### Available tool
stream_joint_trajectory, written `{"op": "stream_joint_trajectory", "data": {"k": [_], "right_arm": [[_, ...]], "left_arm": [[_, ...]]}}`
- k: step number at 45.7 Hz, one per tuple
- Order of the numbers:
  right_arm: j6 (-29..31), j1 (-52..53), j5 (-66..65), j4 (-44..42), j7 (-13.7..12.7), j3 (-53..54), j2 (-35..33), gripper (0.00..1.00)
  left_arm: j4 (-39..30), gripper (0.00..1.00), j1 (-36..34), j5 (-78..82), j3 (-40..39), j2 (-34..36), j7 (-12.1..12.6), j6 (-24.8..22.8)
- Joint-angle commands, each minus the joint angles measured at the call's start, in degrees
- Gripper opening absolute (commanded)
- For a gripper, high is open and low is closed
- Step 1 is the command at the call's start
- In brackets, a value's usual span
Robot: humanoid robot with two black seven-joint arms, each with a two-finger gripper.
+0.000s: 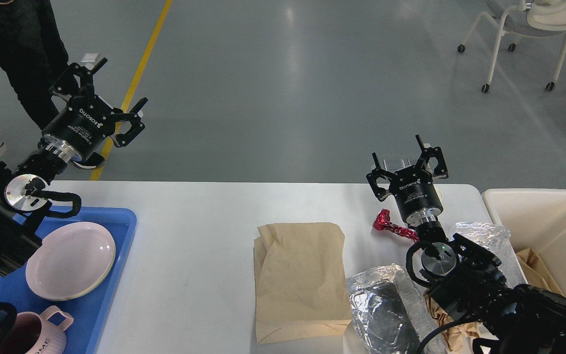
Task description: Tidy desktop
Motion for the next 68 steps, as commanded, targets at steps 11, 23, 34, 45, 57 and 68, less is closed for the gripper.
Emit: {"op": "stream_joint_trajectory", "data": {"k": [11, 23, 34, 45, 57, 68], "right_arm": [[0.0, 0.0, 0.0, 0.0, 0.0, 0.0, 0.0, 1.00], [0.0, -0.1, 0.0, 0.0, 0.0, 0.0, 0.0, 1.00], [-0.1, 0.0, 0.0, 0.0, 0.0, -0.1, -0.1, 1.00], [-0.1, 0.0, 0.0, -0.1, 0.0, -0.2, 0.0, 1.00], [-0.1, 0.0, 0.0, 0.0, 0.0, -0.2, -0.1, 1.00], [-0.1, 0.0, 0.0, -0.1, 0.0, -0.2, -0.1, 1.00]], "left_arm": [[3.5, 1.00, 2.8, -0.1, 0.1, -5.3, -0.7, 0.6], [3.6, 1.00, 11.1, -0.1, 0.1, -7.3, -7.2, -0.1], [5.5, 1.00, 12.3, 0.3, 1.0, -9.2, -13.3, -1.0], [5.5, 1.00, 13.8, 0.6, 1.0, -8.9, -13.7, -3.9], [5.5, 1.00, 14.4, 0.3, 0.2, -9.1, -13.8, -4.6], [5.5, 1.00, 14.4, 0.2, 0.1, -9.2, -13.9, -4.6]]}}
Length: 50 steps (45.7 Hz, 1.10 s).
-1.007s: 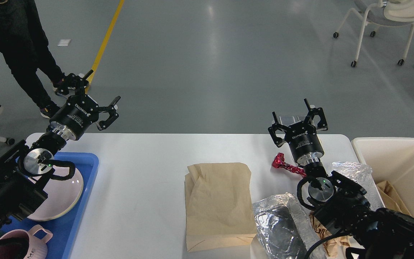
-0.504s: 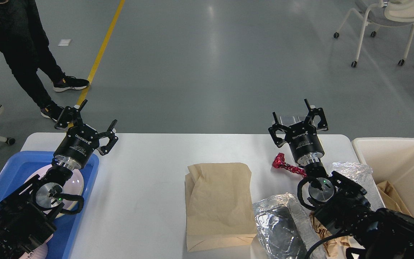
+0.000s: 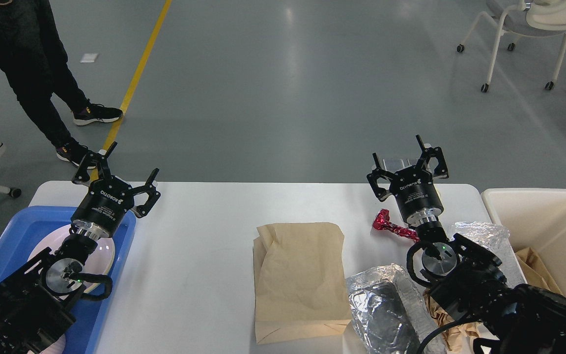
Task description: Tidy desktop
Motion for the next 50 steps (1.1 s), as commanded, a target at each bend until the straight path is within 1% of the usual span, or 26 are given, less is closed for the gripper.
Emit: {"op": "stream_joint_trajectory", "data": {"k": [1, 40, 43, 47, 50], "right_arm": [[0.0, 0.0, 0.0, 0.0, 0.0, 0.0, 0.0, 1.00], [-0.3, 0.5, 0.1, 0.2, 0.0, 0.5, 0.4, 1.00], [0.1, 2.2, 0.1, 0.7, -0.1, 0.2, 0.3, 1.00], [-0.1, 7.8, 0.1, 1.1, -0.3, -0.1, -0.9, 1.00], [0.0, 12.1, 0.1, 1.1, -0.3, -0.1, -3.9, 1.00]], "left_arm": [[0.0, 1.00, 0.0, 0.0, 0.0, 0.0, 0.0, 0.0], [0.0, 1.00, 0.0, 0.0, 0.0, 0.0, 0.0, 0.0], [0.0, 1.00, 0.0, 0.0, 0.0, 0.0, 0.0, 0.0], [0.0, 1.00, 0.0, 0.0, 0.0, 0.0, 0.1, 0.0], [0.0, 1.00, 0.0, 0.0, 0.0, 0.0, 0.0, 0.0]]}}
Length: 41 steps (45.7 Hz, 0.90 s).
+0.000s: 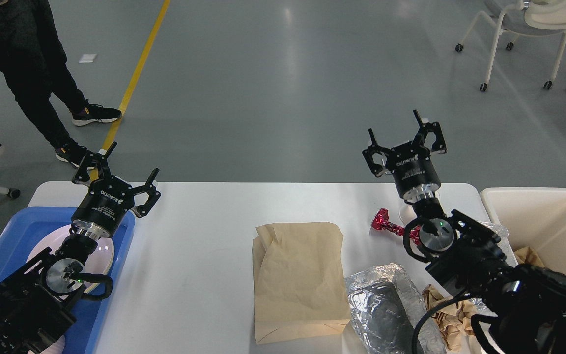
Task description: Tidy desktop
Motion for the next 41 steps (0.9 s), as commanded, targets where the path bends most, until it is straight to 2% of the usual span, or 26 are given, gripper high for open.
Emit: {"op": "stream_joint_trajectory", "data": {"k": [1, 6, 8, 20, 28, 41], "right_arm": [[0.1, 8.0, 0.1, 0.2, -0.1, 0.2, -4.9, 1.00], [0.1, 14.1, 0.6, 0.4, -0.2, 0.8, -13.1, 1.00], [-0.5, 15.3, 0.9, 0.5, -0.2, 0.9, -13.7, 1.00], [-1.0, 19.9, 1.1, -0.5, 0.3, 4.5, -10.8, 1.00], [-1.0, 19.1, 1.1, -0.5, 0.2, 7.2, -10.9, 1.00], [-0.7, 16.9, -0.1, -0.6, -0.2, 0.7, -11.7, 1.00]], "left_arm": [[0.0, 1.00, 0.0, 0.0, 0.0, 0.0, 0.0, 0.0], [0.0, 1.00, 0.0, 0.0, 0.0, 0.0, -0.1, 0.0], [0.0, 1.00, 0.0, 0.0, 0.0, 0.0, 0.0, 0.0], [0.0, 1.00, 0.0, 0.0, 0.0, 0.0, 0.0, 0.0], [0.0, 1.00, 0.0, 0.0, 0.0, 0.0, -0.1, 0.0], [0.0, 1.00, 0.0, 0.0, 0.0, 0.0, 0.0, 0.0]]}}
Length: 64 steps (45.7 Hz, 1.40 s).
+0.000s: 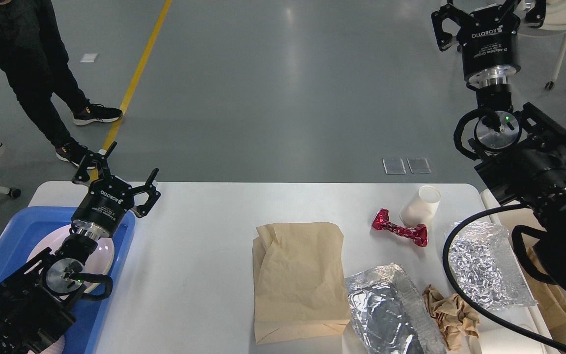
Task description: Tidy desktop
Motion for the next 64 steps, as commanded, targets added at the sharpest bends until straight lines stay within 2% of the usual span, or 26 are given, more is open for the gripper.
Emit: {"op": "stream_joint_trajectory", "data": {"k": [1, 7, 21, 32, 35, 40, 45, 47, 52, 54, 57, 64], "right_arm": [[-0.6, -2.6, -0.2, -0.8, -0.1, -3.5, -1.5, 1.00], [-0.7, -6.3, -0.2, -0.7, -0.1, -4.0, -5.0, 1.00], [0.0, -11.0, -0.1, -0.2, 0.1, -4.4, -4.9, 1.00], [-1.4, -10.4, -0.6, -0.5, -0.5, -5.0, -5.0, 1.00], [-3.2, -8.8, -3.3, -0.5, -0.6, -8.4, -5.0, 1.00], [-7.7, -3.9, -8.9, 0.4, -1.1, -20.0, -5.1, 1.00], [-7.8, 2.4, -11.4, 0.4, -3.9, -35.3, -5.7, 1.00], [-7.7, 6.3, -12.4, 0.5, -4.8, -42.9, -6.7, 1.00], [-7.3, 19.3, -17.7, 2.7, -4.5, -66.6, -7.2, 1.00], [-7.3, 24.6, -21.8, 7.1, -3.7, -78.1, -7.2, 1.00], [-7.6, 31.1, -26.9, 14.2, -2.0, -89.1, -7.4, 1.00], [-7.4, 47.4, -43.4, 33.4, -1.1, -102.0, -7.6, 1.00]], "left_arm": [[0.0, 1.00, 0.0, 0.0, 0.0, 0.0, 0.0, 0.0], [0.0, 1.00, 0.0, 0.0, 0.0, 0.0, 0.0, 0.0], [0.0, 1.00, 0.0, 0.0, 0.0, 0.0, 0.1, 0.0], [0.0, 1.00, 0.0, 0.0, 0.0, 0.0, 0.1, 0.0], [0.0, 1.00, 0.0, 0.0, 0.0, 0.0, 0.1, 0.0], [0.0, 1.00, 0.0, 0.0, 0.0, 0.0, 0.0, 0.0], [0.0, 1.00, 0.0, 0.0, 0.0, 0.0, 0.0, 0.0], [0.0, 1.00, 0.0, 0.0, 0.0, 0.0, 0.0, 0.0], [0.0, 1.00, 0.0, 0.0, 0.0, 0.0, 0.0, 0.0], [0.0, 1.00, 0.0, 0.0, 0.0, 0.0, 0.0, 0.0], [0.0, 1.00, 0.0, 0.0, 0.0, 0.0, 0.0, 0.0], [0.0, 1.00, 0.0, 0.0, 0.0, 0.0, 0.1, 0.0]]}}
